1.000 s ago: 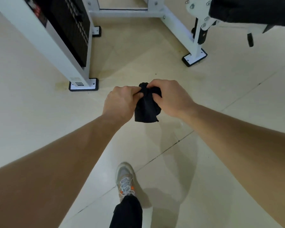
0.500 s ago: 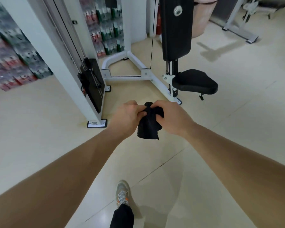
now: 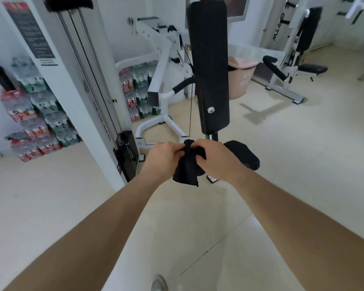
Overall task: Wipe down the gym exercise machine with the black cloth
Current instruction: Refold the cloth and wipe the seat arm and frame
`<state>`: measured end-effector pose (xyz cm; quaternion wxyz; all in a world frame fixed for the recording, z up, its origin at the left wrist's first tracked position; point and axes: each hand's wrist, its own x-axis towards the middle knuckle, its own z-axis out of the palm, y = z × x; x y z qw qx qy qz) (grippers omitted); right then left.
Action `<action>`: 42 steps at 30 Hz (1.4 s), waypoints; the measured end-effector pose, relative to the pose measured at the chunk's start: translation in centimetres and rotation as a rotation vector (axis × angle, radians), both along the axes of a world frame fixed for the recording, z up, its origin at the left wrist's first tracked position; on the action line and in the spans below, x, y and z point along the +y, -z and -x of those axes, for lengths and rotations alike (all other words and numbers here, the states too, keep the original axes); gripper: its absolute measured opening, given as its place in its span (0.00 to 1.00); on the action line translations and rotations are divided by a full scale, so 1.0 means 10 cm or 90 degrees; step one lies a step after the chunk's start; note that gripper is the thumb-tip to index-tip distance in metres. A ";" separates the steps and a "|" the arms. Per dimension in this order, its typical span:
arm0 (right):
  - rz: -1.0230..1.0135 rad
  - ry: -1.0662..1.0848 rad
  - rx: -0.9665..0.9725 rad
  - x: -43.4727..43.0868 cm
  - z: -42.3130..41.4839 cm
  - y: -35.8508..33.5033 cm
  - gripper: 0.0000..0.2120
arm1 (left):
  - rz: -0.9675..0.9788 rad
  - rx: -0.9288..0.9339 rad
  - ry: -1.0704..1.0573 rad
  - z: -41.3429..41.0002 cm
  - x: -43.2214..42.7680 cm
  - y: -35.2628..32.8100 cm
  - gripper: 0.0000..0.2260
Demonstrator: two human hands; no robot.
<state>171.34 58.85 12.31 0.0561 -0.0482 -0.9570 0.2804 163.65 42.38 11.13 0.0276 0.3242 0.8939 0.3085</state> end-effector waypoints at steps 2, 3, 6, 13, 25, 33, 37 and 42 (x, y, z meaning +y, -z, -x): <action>0.014 0.013 0.012 0.02 0.16 -0.18 0.17 | -0.052 -0.038 -0.027 0.17 0.03 -0.17 0.11; 0.029 0.023 0.020 0.03 0.24 -0.26 0.17 | -0.084 -0.060 -0.042 0.26 0.05 -0.26 0.12; 0.085 0.061 0.045 0.09 0.46 -0.43 0.16 | -0.162 -0.116 -0.063 0.53 0.11 -0.45 0.13; 0.141 0.124 0.050 0.17 1.07 -0.53 0.13 | -0.231 -0.216 -0.025 1.16 0.19 -0.43 0.12; 0.209 0.112 0.041 0.76 2.20 -0.26 0.17 | -0.275 -0.413 -0.110 2.33 0.78 -0.28 0.08; 0.295 -0.013 -0.022 1.42 3.37 -0.29 0.15 | -0.307 -0.303 -0.263 3.37 1.09 -0.46 0.05; 0.276 -0.064 -0.036 1.61 3.93 -0.30 0.11 | -0.378 -0.318 -0.378 3.83 1.19 -0.52 0.05; 0.173 -0.064 -0.027 1.67 4.49 -0.35 0.06 | -0.292 -0.184 -0.430 4.24 1.19 -0.60 0.08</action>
